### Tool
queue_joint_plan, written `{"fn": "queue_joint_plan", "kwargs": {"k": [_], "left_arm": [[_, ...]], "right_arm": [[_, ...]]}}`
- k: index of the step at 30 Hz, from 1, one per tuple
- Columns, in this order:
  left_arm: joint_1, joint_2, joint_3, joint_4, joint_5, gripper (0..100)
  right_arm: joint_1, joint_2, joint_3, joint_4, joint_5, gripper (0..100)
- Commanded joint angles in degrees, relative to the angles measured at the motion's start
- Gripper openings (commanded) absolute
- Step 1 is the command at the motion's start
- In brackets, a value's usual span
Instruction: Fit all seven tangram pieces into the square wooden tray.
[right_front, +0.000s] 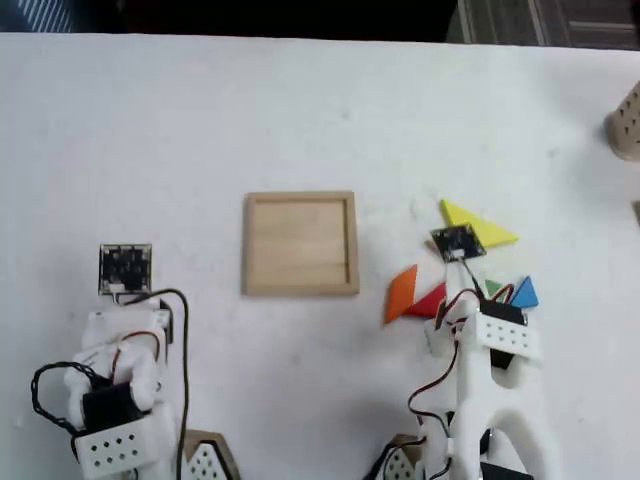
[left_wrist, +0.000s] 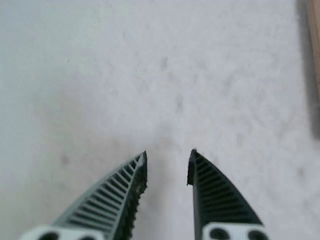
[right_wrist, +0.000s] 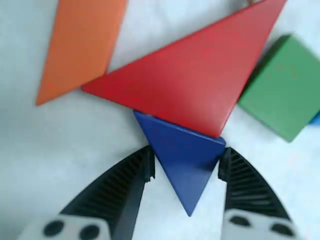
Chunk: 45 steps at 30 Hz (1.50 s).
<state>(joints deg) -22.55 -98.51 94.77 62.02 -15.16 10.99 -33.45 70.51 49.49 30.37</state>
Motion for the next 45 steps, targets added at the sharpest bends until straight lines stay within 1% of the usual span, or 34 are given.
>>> {"fn": "queue_joint_plan", "kwargs": {"k": [1,3,6,8,15,18,25,28,31,34,36,38,41,45], "left_arm": [[-0.6,-0.4,-0.5,-1.1,0.4,15],[-0.6,-0.4,-0.5,-1.1,0.4,15],[-0.6,-0.4,-0.5,-1.1,0.4,15],[-0.6,-0.4,-0.5,-1.1,0.4,15],[-0.6,-0.4,-0.5,-1.1,0.4,15],[-0.6,-0.4,-0.5,-1.1,0.4,15],[-2.0,-0.4,-0.5,-1.1,0.4,15],[-2.1,-0.4,-0.5,-1.1,0.4,15],[-2.1,-0.4,-0.6,-1.1,0.4,15],[-2.1,-0.4,-0.6,-1.1,0.4,15],[-2.1,-0.4,-0.6,-1.1,0.4,15],[-2.1,-0.4,-0.6,-1.1,0.4,15],[-2.1,-0.4,-0.6,-1.1,0.4,15],[-2.1,-0.4,-0.6,-1.1,0.4,15]], "right_arm": [[-1.3,-0.7,-3.1,-4.4,-0.4,21.4],[-1.3,-0.7,-2.9,-4.4,-0.4,18.3],[-1.1,-0.7,-2.9,-4.4,-0.2,10.1],[-1.2,-0.9,-3.0,-4.4,0.0,6.4],[-1.3,-1.3,-3.3,-4.3,0.0,5.7],[-1.1,-1.3,-5.5,-2.6,-0.4,5.7],[-1.4,-1.3,-13.8,6.3,-0.4,5.7],[-1.4,-1.3,-16.3,7.9,-0.4,6.0],[-1.5,-1.3,-17.2,7.8,-0.4,6.3],[-3.8,-0.7,-16.8,7.8,-1.1,12.2],[-5.5,-0.7,-15.9,7.5,-4.4,16.9],[-7.2,-0.7,-15.8,7.4,-6.2,19.3],[-9.0,-0.7,-15.5,5.1,-6.5,19.7],[-9.0,-0.7,-13.5,1.5,-6.0,19.8]]}}
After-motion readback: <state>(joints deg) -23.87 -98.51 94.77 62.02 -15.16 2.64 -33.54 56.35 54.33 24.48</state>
